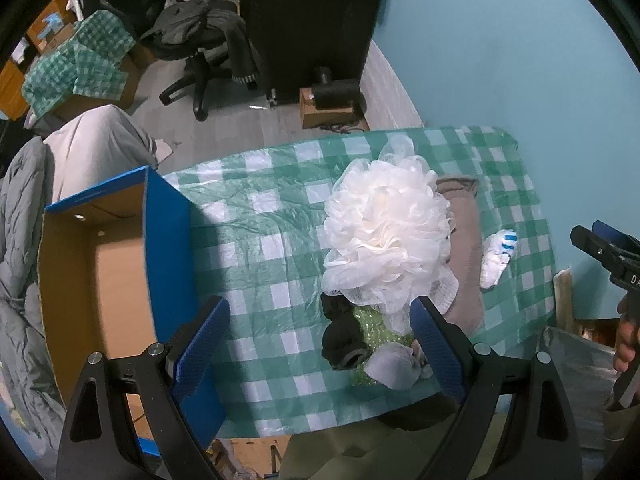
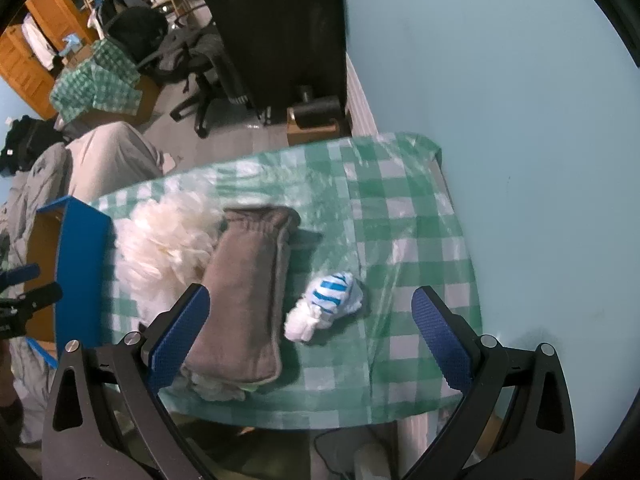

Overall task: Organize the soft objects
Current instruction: 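Lower the right tool onto the blue-striped plastic bag bundle and close it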

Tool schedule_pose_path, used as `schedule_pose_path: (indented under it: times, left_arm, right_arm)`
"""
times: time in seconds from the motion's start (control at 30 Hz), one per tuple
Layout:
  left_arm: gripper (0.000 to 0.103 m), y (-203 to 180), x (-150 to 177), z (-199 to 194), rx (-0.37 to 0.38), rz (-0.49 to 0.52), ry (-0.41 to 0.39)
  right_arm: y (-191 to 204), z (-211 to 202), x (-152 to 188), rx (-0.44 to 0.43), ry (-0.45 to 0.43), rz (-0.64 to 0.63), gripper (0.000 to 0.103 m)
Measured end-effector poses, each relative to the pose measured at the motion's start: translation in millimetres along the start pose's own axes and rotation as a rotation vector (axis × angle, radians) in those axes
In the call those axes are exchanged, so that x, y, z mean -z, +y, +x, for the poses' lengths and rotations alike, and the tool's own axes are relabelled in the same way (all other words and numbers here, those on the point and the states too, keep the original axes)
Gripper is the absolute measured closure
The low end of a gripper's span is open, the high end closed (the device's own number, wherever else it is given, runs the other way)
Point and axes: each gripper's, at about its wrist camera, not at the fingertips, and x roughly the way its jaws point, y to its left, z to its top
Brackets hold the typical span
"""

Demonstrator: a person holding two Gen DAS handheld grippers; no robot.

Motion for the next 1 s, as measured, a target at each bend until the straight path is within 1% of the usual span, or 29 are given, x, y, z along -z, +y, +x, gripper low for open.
schedule_pose_path:
  times: [0.23,0.37,0.57,0.67,0.8,0.93,0.97,1.0]
  left_arm:
    - [0.01,-12.6,-5.5,22.4,-0.002,0.009,0.024]
    - [0.01,-19.2,-7.2,29.2,-0.002,0.014,0.017]
    - [0.01,-24.7,-12.9,43.5,0.019,0.005,0.039]
    - [0.01,-26.8,-16.6,51.0,0.017,0.001,0.051]
    - [0.01,-33.0,-20.5,60.9,-0.001,0.015,0.062]
    - [0.01,-40.1,-24.6,67.6,-0.007,0.037,0.069]
    - [0.01,-41.5,-26.0,69.1,-0.01,0.037,0.072]
    - [0.01,-43.2,-27.7,70.1,-0.008,0.037,0.074]
  right_arm:
    - [-9.9,36.9,10.0,0.0,0.049,-0.007,0.003]
    - [-10.4,58.5,15.9,-0.004,0.081,-0.014,0.004]
    - [-11.3,90.6,24.3,0.005,0.141,-0.014,0.004]
    - [-11.4,104.8,28.6,0.018,0.161,-0.01,0.009]
    - [-16.4,116.7,31.7,0.023,0.188,-0.001,0.01]
    - [-21.3,122.8,30.9,0.031,0.194,0.003,0.01]
    - [-21.7,124.0,30.8,0.032,0.195,0.003,0.011]
    - [-22.0,124.8,30.5,0.034,0.197,0.002,0.014]
